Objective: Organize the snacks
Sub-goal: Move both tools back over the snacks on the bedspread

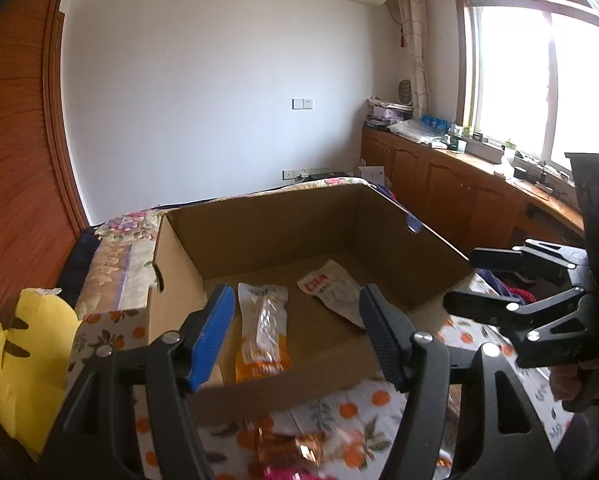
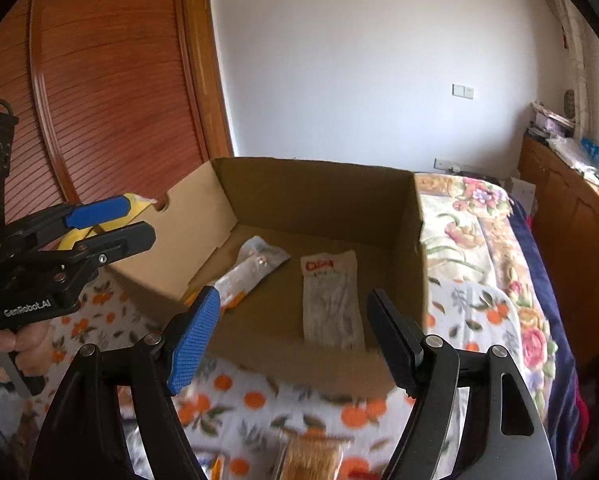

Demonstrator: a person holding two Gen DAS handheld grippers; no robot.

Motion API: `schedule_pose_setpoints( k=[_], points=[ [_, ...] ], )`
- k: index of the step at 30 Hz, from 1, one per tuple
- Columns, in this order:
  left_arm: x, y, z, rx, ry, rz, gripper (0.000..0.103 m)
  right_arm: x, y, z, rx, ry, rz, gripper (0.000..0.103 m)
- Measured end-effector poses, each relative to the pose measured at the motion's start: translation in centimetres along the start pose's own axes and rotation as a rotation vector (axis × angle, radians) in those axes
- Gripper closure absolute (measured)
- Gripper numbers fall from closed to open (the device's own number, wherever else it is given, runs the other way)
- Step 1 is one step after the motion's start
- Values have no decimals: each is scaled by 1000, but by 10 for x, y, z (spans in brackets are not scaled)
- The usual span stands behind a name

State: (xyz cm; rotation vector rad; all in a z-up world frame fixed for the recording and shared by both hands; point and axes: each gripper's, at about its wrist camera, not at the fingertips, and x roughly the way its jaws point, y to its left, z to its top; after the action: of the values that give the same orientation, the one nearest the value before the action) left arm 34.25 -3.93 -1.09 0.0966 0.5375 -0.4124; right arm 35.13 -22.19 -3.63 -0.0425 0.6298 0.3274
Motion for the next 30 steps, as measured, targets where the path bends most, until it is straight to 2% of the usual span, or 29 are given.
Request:
schedule_pose_setpoints(
  k=[5,15,21,30],
  points=[
    [-22,-13,-25,15,23,-9,37,-23,7,-20,-5,4,-19,26],
    [-48,-25,-78,27,77,-32,37,-46,14,-73,70,41,-25,26],
    [-56,-32,-106,13,105,-71,37,-50,10,-89,105,72,-52,27],
    [-57,-49,-143,39,168,-103,37,-51,5,-93,72,112,-107,28]
  ],
)
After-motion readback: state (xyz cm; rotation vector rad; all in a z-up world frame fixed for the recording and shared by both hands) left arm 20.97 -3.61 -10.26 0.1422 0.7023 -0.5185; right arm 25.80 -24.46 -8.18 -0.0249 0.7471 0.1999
